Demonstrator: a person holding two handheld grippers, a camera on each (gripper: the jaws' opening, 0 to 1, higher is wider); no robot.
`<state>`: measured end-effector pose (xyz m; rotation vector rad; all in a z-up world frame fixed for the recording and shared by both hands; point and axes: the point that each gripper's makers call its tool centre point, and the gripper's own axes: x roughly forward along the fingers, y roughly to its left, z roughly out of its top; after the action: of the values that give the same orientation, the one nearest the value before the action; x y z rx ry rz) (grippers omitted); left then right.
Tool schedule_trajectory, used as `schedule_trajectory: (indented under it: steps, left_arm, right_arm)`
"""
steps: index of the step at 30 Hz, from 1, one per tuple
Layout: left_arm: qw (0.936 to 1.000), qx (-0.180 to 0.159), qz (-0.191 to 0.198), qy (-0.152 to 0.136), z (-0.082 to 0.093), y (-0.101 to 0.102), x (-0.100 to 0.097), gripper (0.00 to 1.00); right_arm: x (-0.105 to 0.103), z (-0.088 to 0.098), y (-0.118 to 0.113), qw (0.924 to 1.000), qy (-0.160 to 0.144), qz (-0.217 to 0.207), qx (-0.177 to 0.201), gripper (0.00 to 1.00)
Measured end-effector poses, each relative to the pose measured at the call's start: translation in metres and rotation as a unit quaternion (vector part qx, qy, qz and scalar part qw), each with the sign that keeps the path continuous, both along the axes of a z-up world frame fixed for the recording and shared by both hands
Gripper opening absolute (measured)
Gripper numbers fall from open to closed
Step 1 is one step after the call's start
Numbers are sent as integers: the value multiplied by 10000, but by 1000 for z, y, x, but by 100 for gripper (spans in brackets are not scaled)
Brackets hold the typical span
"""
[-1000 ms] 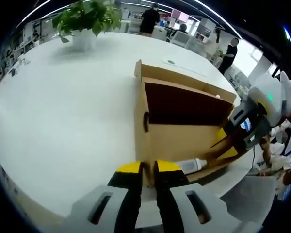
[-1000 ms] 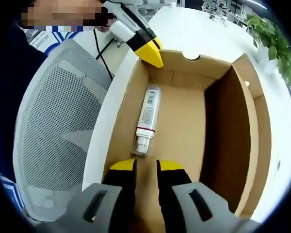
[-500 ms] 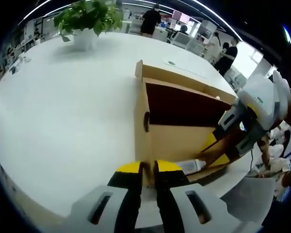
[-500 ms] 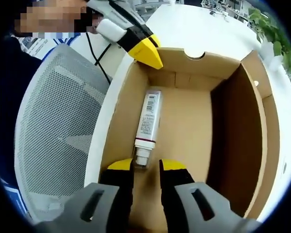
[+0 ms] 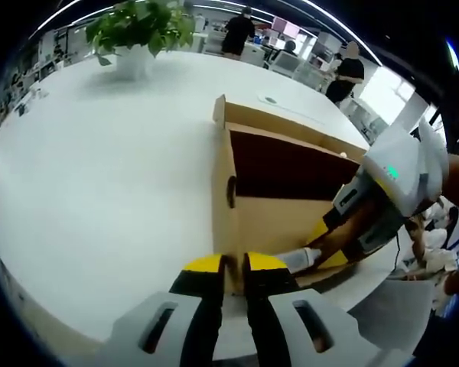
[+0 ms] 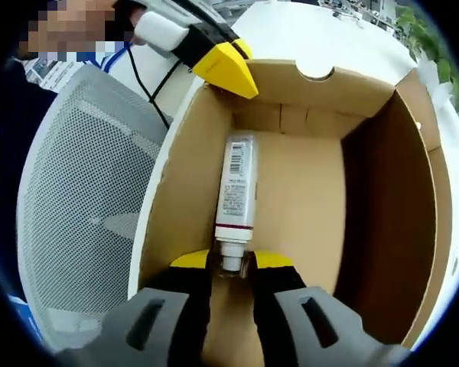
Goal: Operate the shoe box by opening the lid, removing the specified soft item, and placing it in the target area until the item is outside and the box remains undamaged.
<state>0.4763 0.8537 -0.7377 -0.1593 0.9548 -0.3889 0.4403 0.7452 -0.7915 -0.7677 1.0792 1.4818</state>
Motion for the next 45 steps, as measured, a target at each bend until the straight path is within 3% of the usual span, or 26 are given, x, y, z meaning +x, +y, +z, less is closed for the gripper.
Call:
schedule_trajectory:
  steps: [14,23,30,35,45]
  left_arm:
    - [10000,12,-16,16,0,1,1,7]
    - [10000,4,-11,21,-1,0,2,7]
    - [10000,3,-4,34,-1,1,2,7]
    - [10000,28,-23,39,-2,0,2,8]
    - [10000,31,-56,43,-3,1,3,8]
  right_arm:
    - [11,-2,-1,9993,-87,-323,155,18]
    - [21,-4,-27,9985,-139,-521,-15,18]
    - [20,-4,-17,9980,-181,-585,168,24]
    - [24,-7,-19,9982,-361,-444,184,18]
    - [26,-4,-28,9979,-447,-456,135,17]
